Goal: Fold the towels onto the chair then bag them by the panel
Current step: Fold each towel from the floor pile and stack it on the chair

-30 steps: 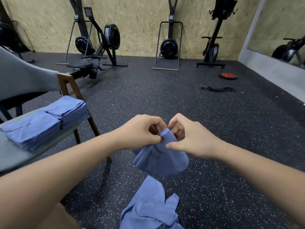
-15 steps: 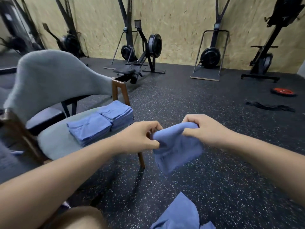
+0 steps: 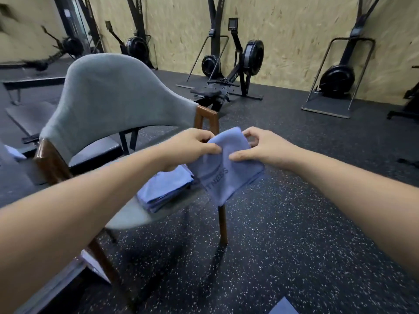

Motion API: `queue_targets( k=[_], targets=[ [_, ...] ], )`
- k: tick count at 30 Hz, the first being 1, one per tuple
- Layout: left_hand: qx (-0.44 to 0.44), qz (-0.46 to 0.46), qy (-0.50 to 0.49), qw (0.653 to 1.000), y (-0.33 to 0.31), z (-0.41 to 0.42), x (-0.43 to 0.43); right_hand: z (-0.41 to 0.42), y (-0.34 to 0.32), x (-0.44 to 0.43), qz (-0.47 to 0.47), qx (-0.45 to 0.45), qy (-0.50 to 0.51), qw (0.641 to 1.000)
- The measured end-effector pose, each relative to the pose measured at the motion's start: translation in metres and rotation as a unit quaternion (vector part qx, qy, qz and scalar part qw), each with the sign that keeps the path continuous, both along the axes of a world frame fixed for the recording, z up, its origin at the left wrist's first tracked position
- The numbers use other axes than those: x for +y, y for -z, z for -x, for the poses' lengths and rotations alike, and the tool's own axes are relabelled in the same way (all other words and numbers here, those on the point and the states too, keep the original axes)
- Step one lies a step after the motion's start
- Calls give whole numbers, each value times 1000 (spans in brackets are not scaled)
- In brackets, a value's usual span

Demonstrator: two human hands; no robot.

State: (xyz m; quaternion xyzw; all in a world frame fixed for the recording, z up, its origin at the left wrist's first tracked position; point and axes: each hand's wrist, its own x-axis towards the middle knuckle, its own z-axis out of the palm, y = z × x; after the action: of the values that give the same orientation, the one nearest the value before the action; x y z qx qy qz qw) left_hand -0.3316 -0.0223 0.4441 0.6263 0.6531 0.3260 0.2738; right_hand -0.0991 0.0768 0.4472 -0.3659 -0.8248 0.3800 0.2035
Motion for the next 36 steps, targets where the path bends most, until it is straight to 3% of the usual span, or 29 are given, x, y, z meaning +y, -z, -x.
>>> queue_targets(
  k=[2, 6, 11, 14, 19, 23, 31, 36],
  targets=[
    [-43, 16, -4, 999, 0, 24, 16, 13, 17, 24, 53, -19, -2, 998],
    [-78, 43, -30, 996, 6, 65, 44, 41, 51, 52, 211, 53, -6, 976],
    [-96, 47, -87, 990, 30, 106, 79, 81, 70, 70, 270, 159, 94, 945],
    [-75, 42, -121, 989, 48, 121, 96, 101, 83, 78, 242, 163, 149, 945],
    [142, 5, -174, 974, 71, 127, 106, 119, 99, 80, 134, 126, 198, 963],
    [217, -53, -163, 961, 65, 115, 105, 111, 96, 67, 38, 73, 183, 980],
    [281, -184, 19, 942, 48, 2, 75, 38, 98, 36, -2, 72, 158, 985],
    [291, -108, 122, 943, 89, -87, 52, -43, 120, 2, 8, 56, 175, 983]
  ],
)
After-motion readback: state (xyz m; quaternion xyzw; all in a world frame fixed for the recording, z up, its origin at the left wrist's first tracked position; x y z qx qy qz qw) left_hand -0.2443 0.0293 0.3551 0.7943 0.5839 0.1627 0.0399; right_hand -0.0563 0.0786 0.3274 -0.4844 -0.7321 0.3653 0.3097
